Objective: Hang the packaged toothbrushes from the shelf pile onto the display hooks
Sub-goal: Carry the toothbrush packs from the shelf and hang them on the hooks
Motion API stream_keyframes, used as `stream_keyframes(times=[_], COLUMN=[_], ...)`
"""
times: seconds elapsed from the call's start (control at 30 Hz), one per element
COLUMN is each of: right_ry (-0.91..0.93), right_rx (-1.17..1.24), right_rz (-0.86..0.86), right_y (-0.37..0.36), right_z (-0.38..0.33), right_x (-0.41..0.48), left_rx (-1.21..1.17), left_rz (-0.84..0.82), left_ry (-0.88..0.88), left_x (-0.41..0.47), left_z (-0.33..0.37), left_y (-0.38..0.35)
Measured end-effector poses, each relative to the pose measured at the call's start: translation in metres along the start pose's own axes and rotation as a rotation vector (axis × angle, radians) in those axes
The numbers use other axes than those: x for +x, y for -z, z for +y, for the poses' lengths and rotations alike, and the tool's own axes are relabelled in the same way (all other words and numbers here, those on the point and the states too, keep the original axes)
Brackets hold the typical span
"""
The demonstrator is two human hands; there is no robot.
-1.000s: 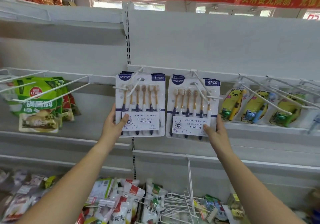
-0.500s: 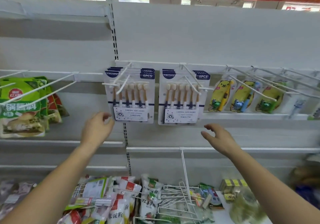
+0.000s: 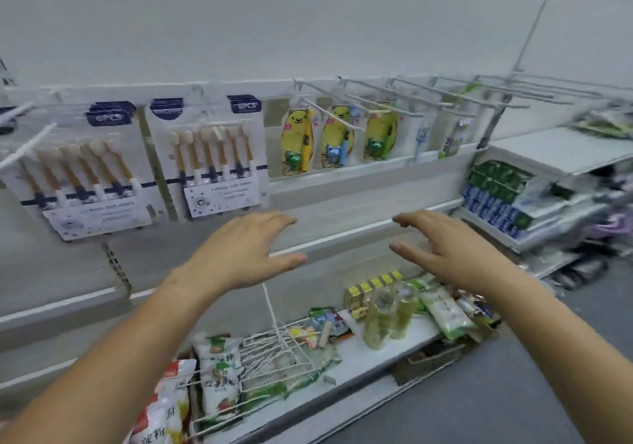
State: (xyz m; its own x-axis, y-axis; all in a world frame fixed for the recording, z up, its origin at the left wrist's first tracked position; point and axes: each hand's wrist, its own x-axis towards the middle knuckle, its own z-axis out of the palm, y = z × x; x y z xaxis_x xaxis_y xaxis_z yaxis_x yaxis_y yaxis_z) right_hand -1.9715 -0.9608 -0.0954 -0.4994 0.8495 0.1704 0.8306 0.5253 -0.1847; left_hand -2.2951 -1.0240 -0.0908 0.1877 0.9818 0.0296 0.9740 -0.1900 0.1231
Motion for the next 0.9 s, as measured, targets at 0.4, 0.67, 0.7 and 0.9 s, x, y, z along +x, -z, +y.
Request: stream_keyframes(times=[0.4, 0.67, 0.7, 0.9], right_ry=[-0.225, -0.378, -0.393, -0.475], right_rx=[0.033, -0.017, -0.028, -0.064], right_rz=[0.062, -0.008, -0.013, 0.025], right_y=[0.076, 0.127, 0.134, 0.159], right_z=[0.206, 0.342, 0.356, 0.439], right_x=[-0.180, -0.257, -0.262, -0.265], left_rx=[-0.090, -0.087, -0.072, -0.024], left_rz=[0.006, -0.045, -0.045, -0.019], left_ry=[-0.485, -0.778, -0.803, -0.914], left_x=[0.153, 0.232, 0.243, 0.315], left_z=[0.286, 0.466, 0.481, 0.556], left_y=[-0.031, -0.056, -0.059, -0.059])
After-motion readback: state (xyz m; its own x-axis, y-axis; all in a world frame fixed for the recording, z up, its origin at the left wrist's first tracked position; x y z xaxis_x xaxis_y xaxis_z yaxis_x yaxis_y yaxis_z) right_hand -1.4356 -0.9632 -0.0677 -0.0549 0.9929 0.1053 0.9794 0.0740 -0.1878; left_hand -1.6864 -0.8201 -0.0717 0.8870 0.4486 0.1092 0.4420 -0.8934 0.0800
